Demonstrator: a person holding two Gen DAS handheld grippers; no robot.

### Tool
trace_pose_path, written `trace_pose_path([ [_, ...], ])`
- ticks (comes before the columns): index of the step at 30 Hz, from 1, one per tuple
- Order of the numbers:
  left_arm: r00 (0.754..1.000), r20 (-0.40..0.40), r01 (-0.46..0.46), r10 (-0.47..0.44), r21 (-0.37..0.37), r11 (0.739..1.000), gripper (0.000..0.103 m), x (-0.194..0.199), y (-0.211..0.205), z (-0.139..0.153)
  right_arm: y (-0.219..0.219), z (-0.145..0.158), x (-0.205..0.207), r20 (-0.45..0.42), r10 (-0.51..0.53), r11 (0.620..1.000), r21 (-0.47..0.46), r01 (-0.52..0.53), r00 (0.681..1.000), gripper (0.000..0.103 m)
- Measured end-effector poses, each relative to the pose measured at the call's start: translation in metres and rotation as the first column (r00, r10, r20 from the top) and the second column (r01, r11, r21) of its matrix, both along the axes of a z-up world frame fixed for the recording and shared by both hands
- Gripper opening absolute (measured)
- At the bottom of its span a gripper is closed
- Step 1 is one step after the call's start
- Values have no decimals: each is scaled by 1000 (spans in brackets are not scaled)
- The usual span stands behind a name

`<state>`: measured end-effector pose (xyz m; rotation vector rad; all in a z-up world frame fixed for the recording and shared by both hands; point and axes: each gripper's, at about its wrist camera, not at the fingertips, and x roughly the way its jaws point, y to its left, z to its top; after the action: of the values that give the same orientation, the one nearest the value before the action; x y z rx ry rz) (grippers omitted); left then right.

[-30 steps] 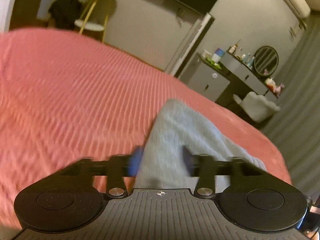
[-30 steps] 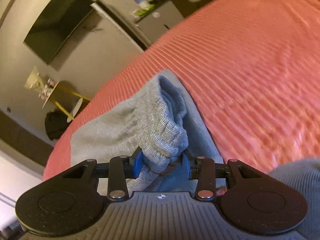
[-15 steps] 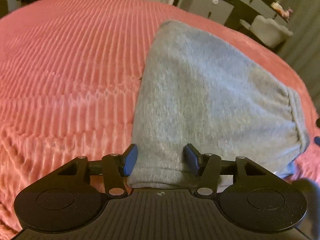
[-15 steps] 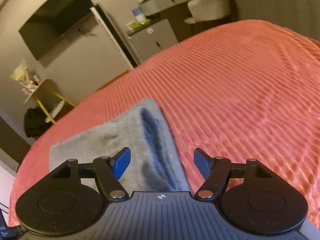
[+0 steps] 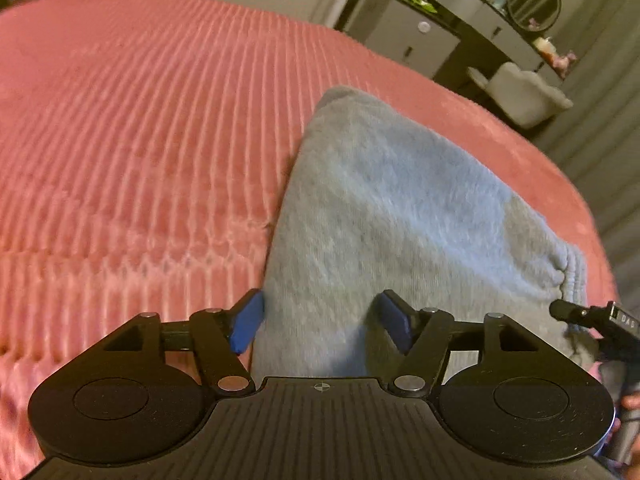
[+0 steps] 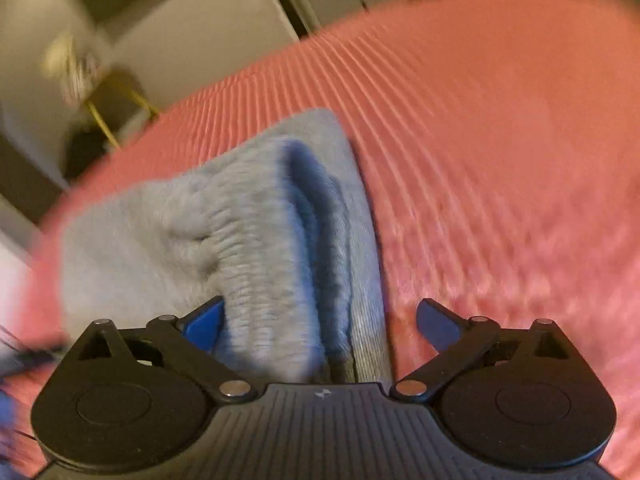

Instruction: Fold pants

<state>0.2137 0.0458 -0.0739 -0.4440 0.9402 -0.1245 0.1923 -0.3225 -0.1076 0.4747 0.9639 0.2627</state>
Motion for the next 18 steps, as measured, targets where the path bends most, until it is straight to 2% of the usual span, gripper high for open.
trace_pose_path([
  [2,1000,-11,7,-8,-77,997,70,9,12,-5,-18,-4,6,-15,35,994,100,-33,999,99],
  [5,999,-8,34,-36,-153,988,77,22,16,-13,-21,-6,11,5,96,988,120,-96,995,99],
  [8,995,-9,99,-104,-234,967,82,38,15,-26,-20,-8,19,19,157,965,212,-157,987,99],
  [9,993,-14,114,-121,-241,964,83,42,14,-31,-17,-9,22,14,169,955,244,-168,985,96],
  [11,988,-13,146,-153,-241,960,83,53,10,-37,-11,-12,31,19,189,960,206,-189,982,83],
  [12,988,-10,146,-153,-240,960,80,58,6,-37,-9,-12,32,22,197,963,185,-197,980,82],
  [13,988,-1,151,-156,-245,958,66,61,4,-37,-7,-13,34,33,205,960,186,-208,978,80],
  [15,984,20,174,-175,-262,949,49,66,-3,-35,-3,-14,39,23,203,955,218,-203,979,68],
  [16,983,33,181,-178,-249,951,44,64,-4,-32,-5,-13,42,13,192,957,220,-190,981,64],
  [18,981,65,195,-185,-213,957,37,60,-8,-24,0,-3,34,21,183,969,166,-184,983,57],
])
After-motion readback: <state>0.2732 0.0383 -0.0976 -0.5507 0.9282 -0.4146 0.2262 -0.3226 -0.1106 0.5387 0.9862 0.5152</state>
